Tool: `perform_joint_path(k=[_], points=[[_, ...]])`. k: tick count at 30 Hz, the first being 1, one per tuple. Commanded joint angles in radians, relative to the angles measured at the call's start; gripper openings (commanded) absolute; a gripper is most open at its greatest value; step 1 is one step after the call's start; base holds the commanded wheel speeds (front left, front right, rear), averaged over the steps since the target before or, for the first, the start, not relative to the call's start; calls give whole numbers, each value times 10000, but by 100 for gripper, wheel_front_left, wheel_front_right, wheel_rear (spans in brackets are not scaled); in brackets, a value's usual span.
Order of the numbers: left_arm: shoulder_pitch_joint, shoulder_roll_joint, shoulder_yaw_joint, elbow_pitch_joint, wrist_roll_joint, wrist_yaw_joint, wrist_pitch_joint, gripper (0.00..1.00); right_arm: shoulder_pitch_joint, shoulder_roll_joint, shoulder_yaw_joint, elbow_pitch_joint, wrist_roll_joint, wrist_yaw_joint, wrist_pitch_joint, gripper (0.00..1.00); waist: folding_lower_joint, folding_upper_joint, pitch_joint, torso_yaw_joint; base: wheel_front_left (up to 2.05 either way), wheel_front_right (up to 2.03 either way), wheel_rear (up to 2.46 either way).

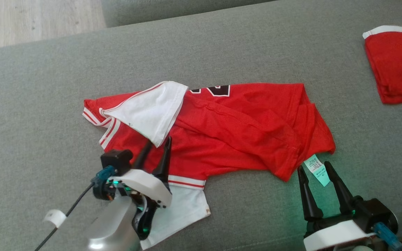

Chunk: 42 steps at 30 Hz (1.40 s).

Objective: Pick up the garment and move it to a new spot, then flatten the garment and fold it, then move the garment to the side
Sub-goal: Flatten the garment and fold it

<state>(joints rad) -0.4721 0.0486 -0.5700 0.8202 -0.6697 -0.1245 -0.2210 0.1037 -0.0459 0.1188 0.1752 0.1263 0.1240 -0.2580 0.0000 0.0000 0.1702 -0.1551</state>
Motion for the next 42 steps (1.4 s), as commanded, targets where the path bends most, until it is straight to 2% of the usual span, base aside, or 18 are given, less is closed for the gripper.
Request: perform_joint_path(k=[1, 2, 11, 16, 21, 29, 33, 36, 37, 38, 39, 40, 42], points=[[-173, 45, 34, -405, -262, -56, -42, 14, -147, -43, 176, -259, 60, 67, -38, 100, 0, 0, -53, 13, 0, 0, 0], [-164, 55, -53, -471, -395, -57, -47, 0, -148, -43, 168, -255, 60, 67, -38, 100, 0, 0, -72, 19, 0, 0, 0], [-213, 546, -535, -1108, -969, -60, -252, 0, -47, -43, 153, -182, 47, 67, -38, 100, 0, 0, -167, 168, 0, 0, 0], [-131, 1054, -480, -1799, -852, -60, -350, 0, 25, -43, 28, -156, 70, 67, -38, 100, 0, 0, -126, 354, 0, 0, 0], [165, 1328, -458, -2360, -772, -56, -373, 0, 59, -43, -22, -131, 111, 67, -38, 100, 0, 0, -190, 438, 0, 0, 0], [1701, 1622, -1008, -3648, -777, 112, 98, 0, 179, -43, 10, -95, 137, 67, -38, 100, 0, 0, -361, 499, 0, 0, 0], [2133, 1746, -1558, -3906, -263, 216, 115, 0, 217, -43, -39, -107, 117, 67, -38, 100, 0, 0, -362, 616, 0, 0, 0], [2271, 1649, -1624, -3871, -123, 358, -26, 0, 215, -43, -46, -124, 86, 67, -38, 100, 0, 0, -357, 709, 0, 0, 0], [2293, 1614, -1628, -3816, -120, 373, -53, 17, 207, -43, -39, -134, 74, 67, -38, 100, 0, 0, -353, 734, 0, 0, 0], [2294, 1588, -1645, -3753, -112, 366, -73, 44, 198, -43, -32, -143, 62, 67, -38, 100, 0, 0, -351, 757, 0, 0, 0], [2295, 1559, -1659, -3667, -142, 353, -70, 87, 191, -43, -26, -148, 50, 67, -38, 100, 0, 0, -354, 775, 0, 0, 0], [2279, 1532, -1669, -3586, -174, 339, -56, 100, 182, -43, -25, -149, 41, 67, -38, 100, 0, 0, -351, 789, 0, 0, 0], [2242, 1478, -1687, -3438, -294, 293, 37, 100, 153, -43, -34, -156, 29, 67, -38, 100, 0, 0, -333, 814, 0, 0, 0]])
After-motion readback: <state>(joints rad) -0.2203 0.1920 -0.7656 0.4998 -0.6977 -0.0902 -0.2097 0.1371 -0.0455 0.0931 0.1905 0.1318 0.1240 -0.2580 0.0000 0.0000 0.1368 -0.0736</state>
